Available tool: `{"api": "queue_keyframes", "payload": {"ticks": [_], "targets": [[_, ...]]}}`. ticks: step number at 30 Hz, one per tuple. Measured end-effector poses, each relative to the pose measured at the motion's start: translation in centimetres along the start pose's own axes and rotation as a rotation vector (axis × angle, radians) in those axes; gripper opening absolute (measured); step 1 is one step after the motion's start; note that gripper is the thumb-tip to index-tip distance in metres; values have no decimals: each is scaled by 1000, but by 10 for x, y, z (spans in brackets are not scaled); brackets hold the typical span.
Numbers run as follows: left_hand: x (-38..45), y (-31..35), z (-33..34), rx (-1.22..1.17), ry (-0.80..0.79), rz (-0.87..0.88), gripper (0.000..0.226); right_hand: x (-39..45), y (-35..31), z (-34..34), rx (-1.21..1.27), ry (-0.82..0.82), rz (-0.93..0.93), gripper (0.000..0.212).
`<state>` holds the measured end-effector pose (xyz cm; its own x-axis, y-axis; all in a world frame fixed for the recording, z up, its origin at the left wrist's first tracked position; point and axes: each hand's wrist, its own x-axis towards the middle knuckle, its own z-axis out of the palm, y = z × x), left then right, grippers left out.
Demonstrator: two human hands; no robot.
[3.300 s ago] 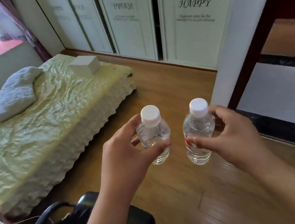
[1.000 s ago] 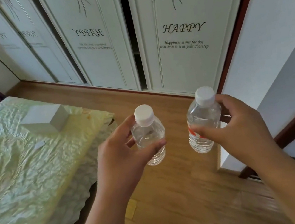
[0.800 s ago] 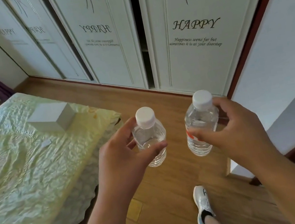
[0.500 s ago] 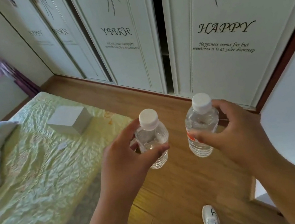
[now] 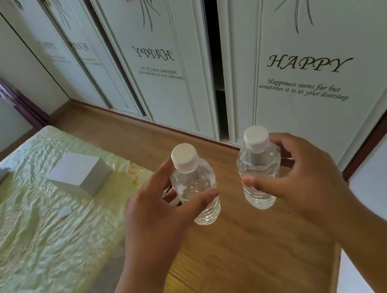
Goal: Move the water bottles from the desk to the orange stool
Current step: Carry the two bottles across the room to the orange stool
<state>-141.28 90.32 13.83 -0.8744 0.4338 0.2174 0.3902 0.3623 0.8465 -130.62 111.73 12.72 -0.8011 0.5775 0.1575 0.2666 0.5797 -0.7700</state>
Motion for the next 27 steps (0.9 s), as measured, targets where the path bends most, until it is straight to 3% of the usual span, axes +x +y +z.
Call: {"api": "queue_keyframes", "payload": {"ticks": [8,17,27], "targets": [[86,-35,17,13,-49,0,81,76,9,31,-4,-49,45,80],[228,-77,7,9,-90,93,91,191,-18,78,-38,42,73,80],[328,-104,-8,-16,-91,105,84,278,-38,120,31,62,107,76]]}}
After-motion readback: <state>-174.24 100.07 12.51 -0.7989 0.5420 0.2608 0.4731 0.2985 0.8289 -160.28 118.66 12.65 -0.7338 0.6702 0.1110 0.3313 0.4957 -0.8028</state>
